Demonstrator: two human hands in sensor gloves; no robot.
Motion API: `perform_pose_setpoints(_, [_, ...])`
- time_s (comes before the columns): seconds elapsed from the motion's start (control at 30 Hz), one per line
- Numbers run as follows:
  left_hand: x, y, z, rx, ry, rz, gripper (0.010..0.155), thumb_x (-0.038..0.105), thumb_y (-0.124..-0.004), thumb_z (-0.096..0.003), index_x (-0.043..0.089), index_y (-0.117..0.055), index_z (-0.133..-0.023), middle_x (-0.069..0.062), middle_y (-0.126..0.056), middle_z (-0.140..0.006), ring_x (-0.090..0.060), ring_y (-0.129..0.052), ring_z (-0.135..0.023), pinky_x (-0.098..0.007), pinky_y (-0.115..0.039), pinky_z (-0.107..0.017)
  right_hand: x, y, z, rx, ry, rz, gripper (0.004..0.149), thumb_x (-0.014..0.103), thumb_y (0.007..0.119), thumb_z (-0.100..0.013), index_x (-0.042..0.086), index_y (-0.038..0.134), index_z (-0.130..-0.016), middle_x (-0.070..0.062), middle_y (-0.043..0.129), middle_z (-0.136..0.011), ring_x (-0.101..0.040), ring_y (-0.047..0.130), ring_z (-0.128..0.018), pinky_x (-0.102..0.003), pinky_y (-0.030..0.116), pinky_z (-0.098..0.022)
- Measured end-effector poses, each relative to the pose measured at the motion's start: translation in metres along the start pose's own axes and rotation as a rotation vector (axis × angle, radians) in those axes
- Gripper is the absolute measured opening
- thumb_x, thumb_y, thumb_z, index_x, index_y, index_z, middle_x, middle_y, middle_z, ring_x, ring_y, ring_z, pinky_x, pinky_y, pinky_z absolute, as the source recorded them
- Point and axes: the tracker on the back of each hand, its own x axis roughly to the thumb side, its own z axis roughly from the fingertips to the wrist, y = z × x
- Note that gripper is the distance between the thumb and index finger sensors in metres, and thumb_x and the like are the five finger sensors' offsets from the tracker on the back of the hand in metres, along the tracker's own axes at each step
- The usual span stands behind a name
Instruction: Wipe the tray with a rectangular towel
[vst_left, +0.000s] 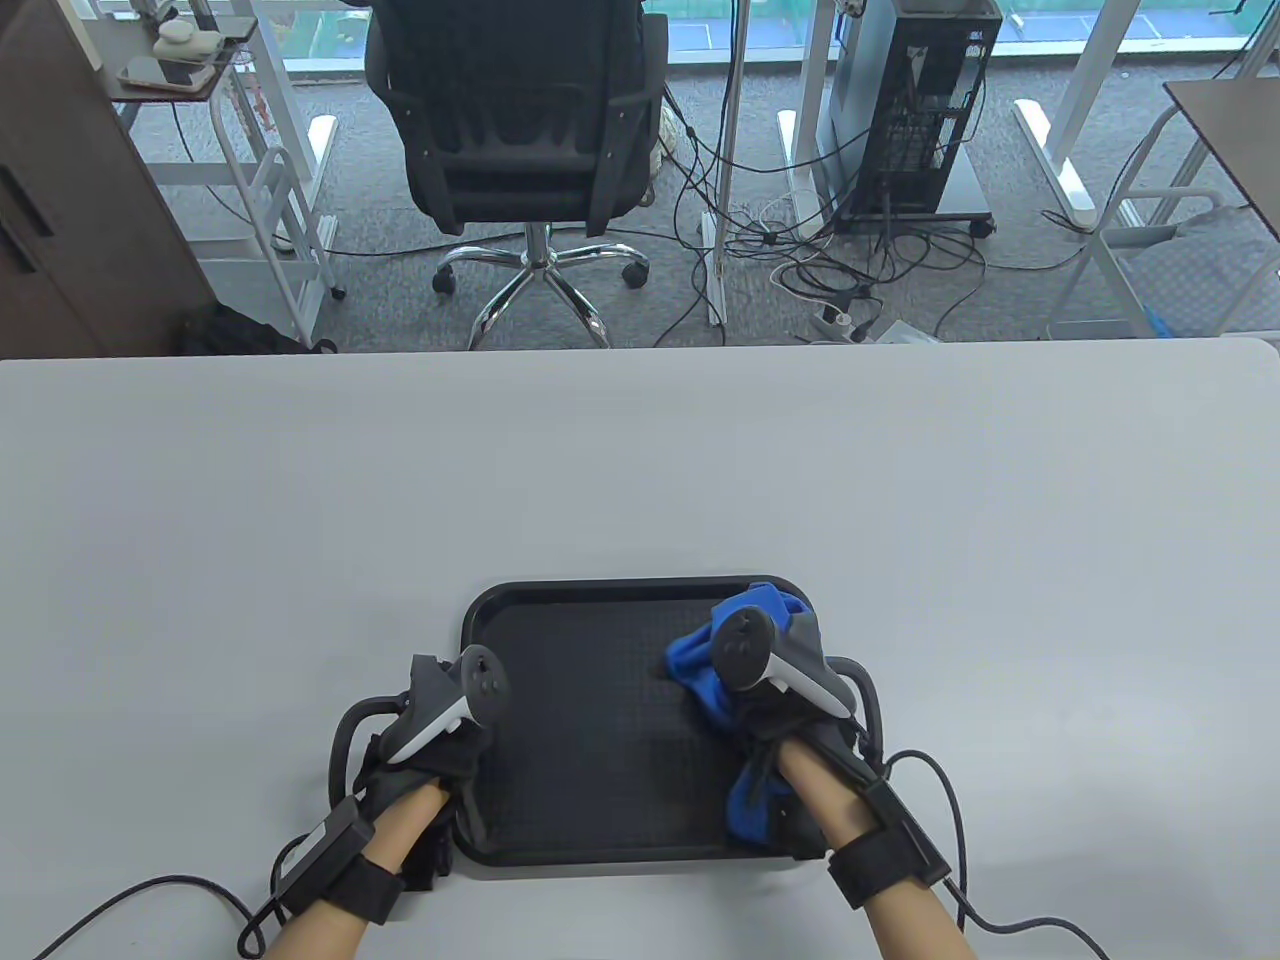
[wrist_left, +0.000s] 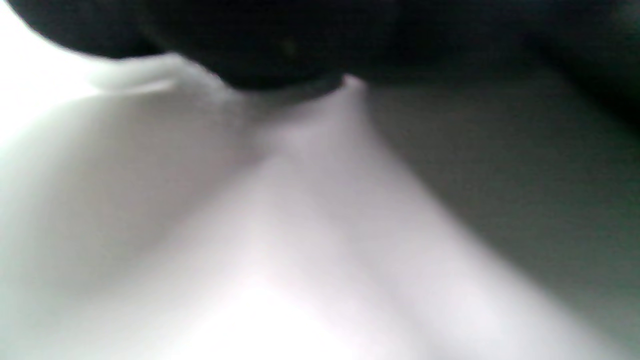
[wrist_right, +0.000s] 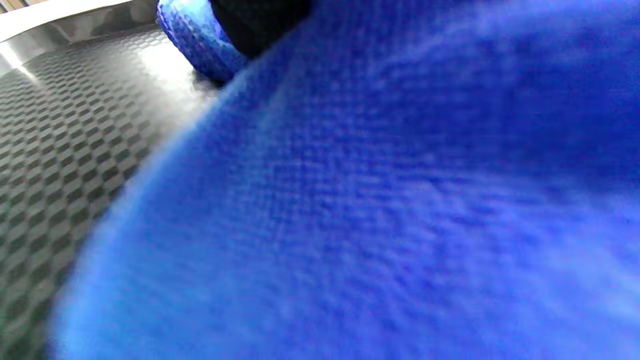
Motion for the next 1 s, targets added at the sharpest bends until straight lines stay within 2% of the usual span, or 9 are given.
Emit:
perform_pose_setpoints(0.2, [0.0, 0.0, 0.0, -0.002, -0.003, 0.005, 0.071, 0.042, -0.045, -0.056, -0.008, -0.026, -0.102, 0.008, -0.092, -0.024, -0.014, -0.099, -0.011, -0.047, -0.086, -0.021, -0.004, 0.013, 0.024, 0.089, -0.107, 0.02, 0.051, 0.016, 0.08, -0.045, 0.009, 0.058, -0.09, -0.032, 0.061, -0.085, -0.05, 0.073, -0.067, -0.047, 0.075, -0.049])
perform_pose_setpoints(0.37, [0.0, 0.0, 0.0, 0.001, -0.005, 0.008, 0.071, 0.042, -0.046, -0.056, -0.008, -0.026, -0.102, 0.007, -0.092, -0.023, -0.014, -0.1, -0.011, -0.047, -0.086, -0.021, 0.01, 0.026, 0.038, 0.136, -0.183, 0.075, 0.051, 0.017, 0.081, -0.045, 0.009, 0.058, -0.09, -0.032, 0.062, -0.084, -0.05, 0.074, -0.066, -0.047, 0.076, -0.048])
perform_pose_setpoints(0.57, [0.0, 0.0, 0.0, 0.007, -0.005, 0.005, 0.071, 0.042, -0.046, -0.0559, -0.008, -0.026, -0.102, 0.008, -0.092, -0.023, -0.014, -0.1, -0.01, -0.047, -0.086, -0.021, 0.042, 0.043, 0.048, 0.179, -0.289, 0.148, 0.051, 0.016, 0.081, -0.045, 0.007, 0.058, -0.09, -0.032, 0.062, -0.084, -0.05, 0.074, -0.065, -0.047, 0.075, -0.048])
perform_pose_setpoints(0.77, [0.0, 0.0, 0.0, 0.006, -0.001, 0.0, 0.071, 0.042, -0.046, -0.056, -0.007, -0.026, -0.102, 0.008, -0.092, -0.023, -0.014, -0.1, -0.011, -0.047, -0.086, -0.021, 0.082, 0.051, 0.04, 0.21, -0.361, 0.165, 0.051, 0.016, 0.081, -0.045, 0.007, 0.058, -0.09, -0.032, 0.062, -0.083, -0.05, 0.074, -0.065, -0.048, 0.075, -0.047])
perform_pose_setpoints(1.0, [0.0, 0.0, 0.0, 0.003, -0.001, 0.003, 0.071, 0.043, -0.045, -0.0559, -0.007, -0.026, -0.102, 0.008, -0.092, -0.023, -0.014, -0.1, -0.011, -0.047, -0.086, -0.021, 0.132, 0.062, 0.031, 0.163, -0.439, 0.278, 0.051, 0.016, 0.081, -0.045, 0.007, 0.058, -0.089, -0.033, 0.063, -0.082, -0.05, 0.075, -0.064, -0.048, 0.076, -0.046])
